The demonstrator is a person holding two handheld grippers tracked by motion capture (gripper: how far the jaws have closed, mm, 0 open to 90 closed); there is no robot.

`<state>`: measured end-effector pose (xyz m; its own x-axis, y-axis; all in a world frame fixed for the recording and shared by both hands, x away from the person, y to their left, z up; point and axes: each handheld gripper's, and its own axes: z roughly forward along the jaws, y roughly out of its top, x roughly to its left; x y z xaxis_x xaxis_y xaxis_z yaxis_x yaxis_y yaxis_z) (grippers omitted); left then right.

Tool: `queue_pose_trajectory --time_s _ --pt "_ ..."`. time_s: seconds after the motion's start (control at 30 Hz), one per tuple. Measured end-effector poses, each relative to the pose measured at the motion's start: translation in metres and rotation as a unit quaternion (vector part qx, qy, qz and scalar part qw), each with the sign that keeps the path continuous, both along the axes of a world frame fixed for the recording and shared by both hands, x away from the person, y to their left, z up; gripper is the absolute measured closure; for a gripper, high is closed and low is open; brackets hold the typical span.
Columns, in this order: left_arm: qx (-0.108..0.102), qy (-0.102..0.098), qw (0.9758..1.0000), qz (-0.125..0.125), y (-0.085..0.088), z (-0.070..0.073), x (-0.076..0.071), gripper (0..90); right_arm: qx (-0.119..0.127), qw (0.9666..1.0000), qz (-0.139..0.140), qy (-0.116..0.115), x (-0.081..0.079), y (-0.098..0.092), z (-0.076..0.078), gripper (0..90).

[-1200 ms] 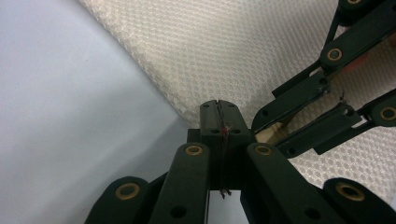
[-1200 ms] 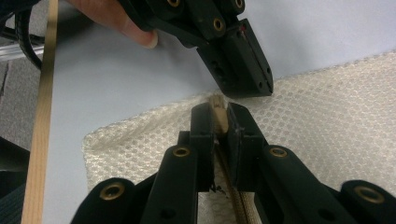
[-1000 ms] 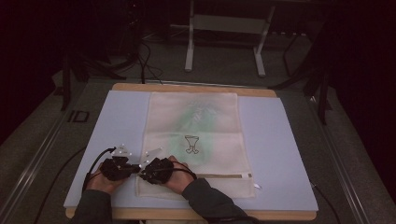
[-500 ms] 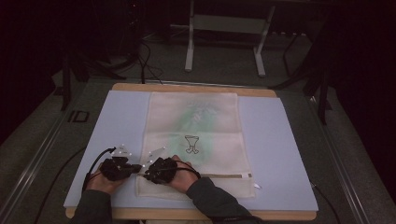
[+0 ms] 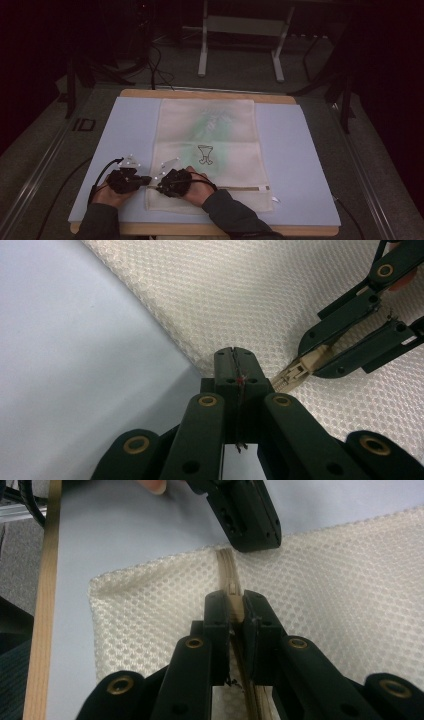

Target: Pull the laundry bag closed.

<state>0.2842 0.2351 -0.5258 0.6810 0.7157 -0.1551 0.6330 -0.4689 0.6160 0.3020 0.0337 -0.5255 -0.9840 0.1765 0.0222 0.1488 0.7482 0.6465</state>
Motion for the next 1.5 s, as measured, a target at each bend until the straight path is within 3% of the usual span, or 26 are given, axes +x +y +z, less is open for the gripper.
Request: queue_pose_trajectory --time_s 1.5 --pt "-0.005 0.001 1.0 0.0 0.001 -0.001 0.0 89.8 -0.028 0.9996 0.002 -0.01 -0.004 -0.023 0.008 82.3"
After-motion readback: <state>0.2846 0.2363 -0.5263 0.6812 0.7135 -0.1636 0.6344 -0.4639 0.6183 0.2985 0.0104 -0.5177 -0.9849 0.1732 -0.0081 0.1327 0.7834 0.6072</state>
